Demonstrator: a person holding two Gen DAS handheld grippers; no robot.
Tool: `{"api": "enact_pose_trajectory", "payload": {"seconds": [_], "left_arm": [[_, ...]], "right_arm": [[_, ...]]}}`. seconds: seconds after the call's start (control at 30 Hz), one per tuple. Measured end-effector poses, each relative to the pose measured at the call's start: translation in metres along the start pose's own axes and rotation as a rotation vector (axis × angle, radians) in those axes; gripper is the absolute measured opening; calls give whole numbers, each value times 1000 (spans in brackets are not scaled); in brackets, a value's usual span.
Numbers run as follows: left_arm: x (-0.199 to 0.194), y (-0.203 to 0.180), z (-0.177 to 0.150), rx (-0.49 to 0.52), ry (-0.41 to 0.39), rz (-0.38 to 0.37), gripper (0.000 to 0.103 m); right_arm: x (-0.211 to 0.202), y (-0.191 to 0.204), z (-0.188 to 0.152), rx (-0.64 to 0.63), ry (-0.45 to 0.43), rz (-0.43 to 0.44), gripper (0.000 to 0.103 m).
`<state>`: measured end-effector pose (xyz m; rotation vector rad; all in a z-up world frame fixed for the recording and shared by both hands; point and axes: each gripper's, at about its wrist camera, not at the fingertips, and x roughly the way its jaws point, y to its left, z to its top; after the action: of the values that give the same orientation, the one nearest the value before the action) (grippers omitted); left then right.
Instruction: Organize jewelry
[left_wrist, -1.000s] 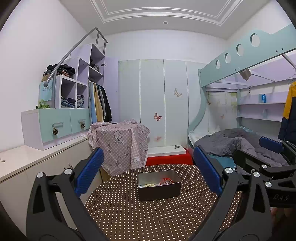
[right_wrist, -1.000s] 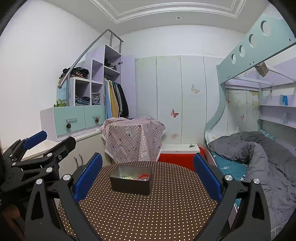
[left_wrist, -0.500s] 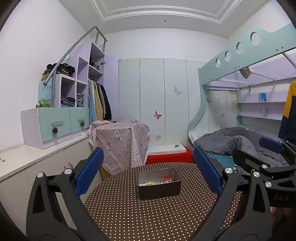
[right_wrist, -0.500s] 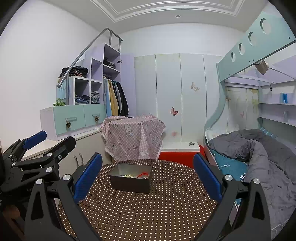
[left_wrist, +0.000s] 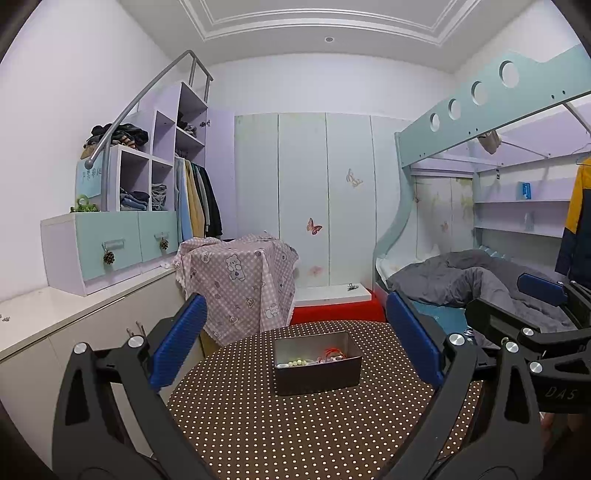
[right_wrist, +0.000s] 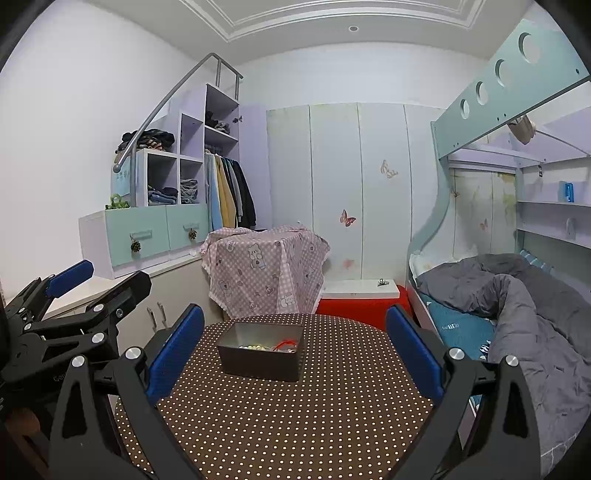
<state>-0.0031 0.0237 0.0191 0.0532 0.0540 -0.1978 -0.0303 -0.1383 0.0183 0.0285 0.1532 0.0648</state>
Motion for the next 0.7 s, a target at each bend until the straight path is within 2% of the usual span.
{"api": "enact_pose_trajectory", "payload": {"seconds": [0.47, 0.7], "left_arm": [[10, 22, -15, 5, 26, -8, 96], [26, 33, -25, 0, 95, -21, 96]], "right_arm": [[10, 0, -5, 19, 31, 8, 95], [26, -3, -13, 39, 77, 13, 95]]}}
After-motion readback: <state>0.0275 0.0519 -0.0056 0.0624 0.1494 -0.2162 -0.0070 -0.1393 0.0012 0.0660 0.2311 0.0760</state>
